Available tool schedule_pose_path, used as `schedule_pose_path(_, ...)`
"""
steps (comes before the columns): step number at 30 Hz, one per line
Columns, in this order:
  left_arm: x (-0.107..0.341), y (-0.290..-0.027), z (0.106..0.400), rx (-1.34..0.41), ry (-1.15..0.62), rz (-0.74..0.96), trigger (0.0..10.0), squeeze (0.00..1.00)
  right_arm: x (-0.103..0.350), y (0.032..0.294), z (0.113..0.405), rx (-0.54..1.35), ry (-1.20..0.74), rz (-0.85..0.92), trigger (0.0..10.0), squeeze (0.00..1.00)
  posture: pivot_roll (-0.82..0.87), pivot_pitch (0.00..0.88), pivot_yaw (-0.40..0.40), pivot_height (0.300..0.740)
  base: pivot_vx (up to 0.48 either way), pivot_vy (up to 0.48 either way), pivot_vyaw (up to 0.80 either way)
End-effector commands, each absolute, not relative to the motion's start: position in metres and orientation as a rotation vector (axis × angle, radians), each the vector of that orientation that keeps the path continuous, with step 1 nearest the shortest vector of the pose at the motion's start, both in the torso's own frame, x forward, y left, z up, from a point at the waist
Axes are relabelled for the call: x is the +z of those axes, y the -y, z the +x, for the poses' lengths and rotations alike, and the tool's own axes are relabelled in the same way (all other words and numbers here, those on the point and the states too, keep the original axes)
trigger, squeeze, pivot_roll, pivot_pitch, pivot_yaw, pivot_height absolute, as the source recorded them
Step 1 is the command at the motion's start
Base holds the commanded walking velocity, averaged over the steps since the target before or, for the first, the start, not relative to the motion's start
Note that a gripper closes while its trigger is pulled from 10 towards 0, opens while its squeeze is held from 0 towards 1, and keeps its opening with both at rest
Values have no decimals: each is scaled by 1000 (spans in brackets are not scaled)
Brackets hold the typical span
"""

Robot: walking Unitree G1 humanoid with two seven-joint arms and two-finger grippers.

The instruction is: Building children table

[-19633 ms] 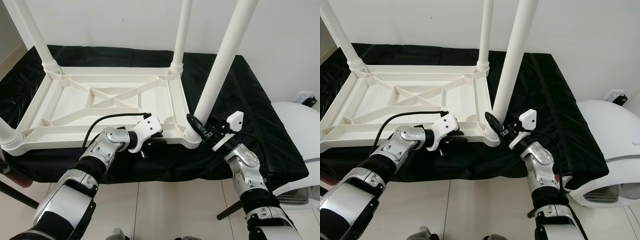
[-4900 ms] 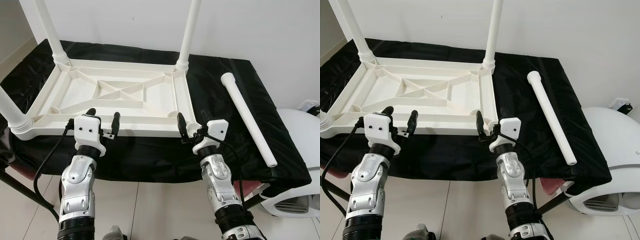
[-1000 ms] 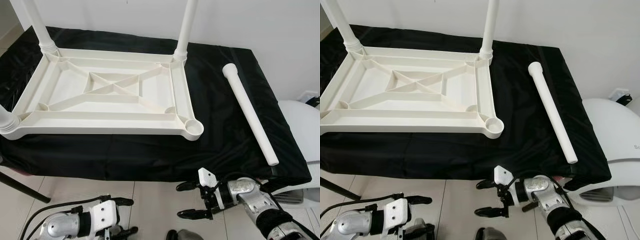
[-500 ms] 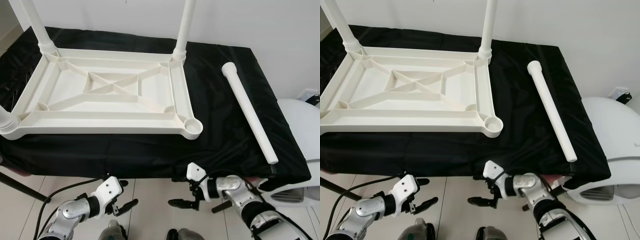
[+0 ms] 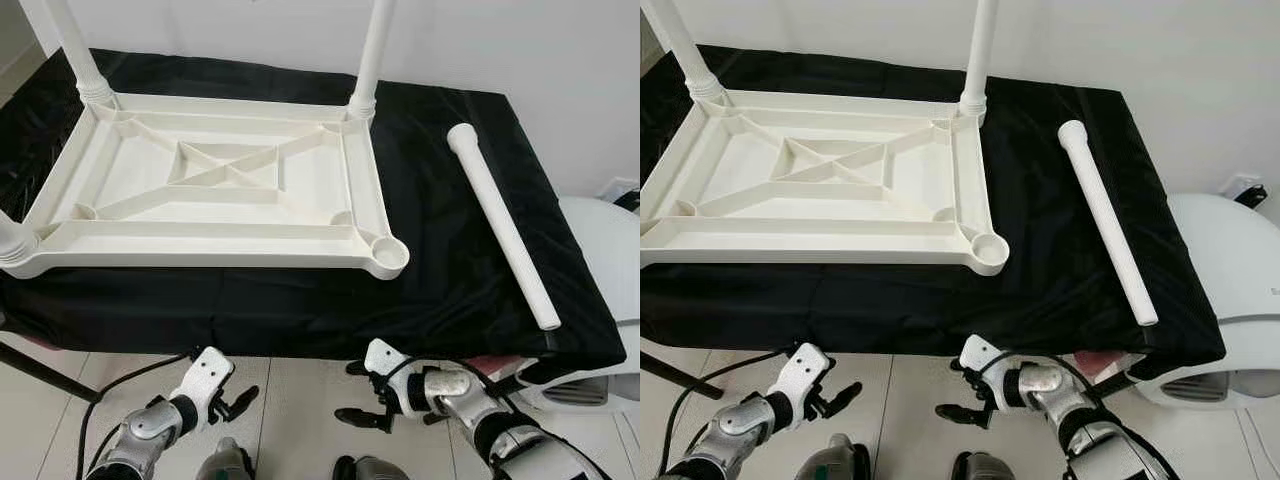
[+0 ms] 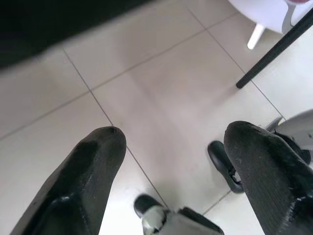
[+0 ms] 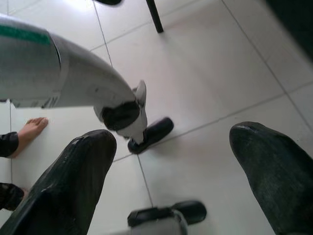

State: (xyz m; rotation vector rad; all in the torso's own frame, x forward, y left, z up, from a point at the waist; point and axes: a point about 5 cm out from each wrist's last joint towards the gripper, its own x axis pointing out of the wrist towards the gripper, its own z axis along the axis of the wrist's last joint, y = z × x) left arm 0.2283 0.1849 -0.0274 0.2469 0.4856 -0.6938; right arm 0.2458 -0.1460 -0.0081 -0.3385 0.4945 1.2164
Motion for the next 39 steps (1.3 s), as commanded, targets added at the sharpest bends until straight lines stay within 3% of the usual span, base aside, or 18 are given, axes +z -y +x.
schedule_pose_path(1,-35,-187,220,-678,-520,229,10000,0,-14,153,238,1195,-520,-327,10000,0,88,150,-41,740,0,0,0)
schedule_pose_path(17,-62,-195,190,-425,-679,114,10000,0,-47,177,207,852,-674,-184,10000,0,104,165,-21,740,0,0,0)
schedule_pose_path(20,-72,-205,178,-266,-765,83,10000,0,-61,187,198,622,-758,-166,10000,0,99,151,-13,740,0,0,0)
schedule_pose_path(21,-72,-205,178,-266,-765,83,10000,0,-61,187,198,622,-758,-166,10000,0,99,151,-13,740,0,0,0)
schedule_pose_path(23,-81,-213,164,-129,-854,61,10000,0,-70,197,191,391,-831,-126,10000,0,105,135,-12,740,0,0,0)
schedule_pose_path(26,-85,-221,157,-23,-903,82,10000,0,-74,203,186,280,-872,-128,10000,0,102,124,-15,740,0,0,0)
schedule_pose_path(34,-88,-224,153,56,-937,54,10000,0,-76,210,183,199,-903,-146,10000,0,84,103,-12,740,0,0,0)
schedule_pose_path(39,-93,-222,146,167,-983,-21,10000,0,-81,216,176,66,-951,-90,10000,0,48,36,-1,740,0,0,0)
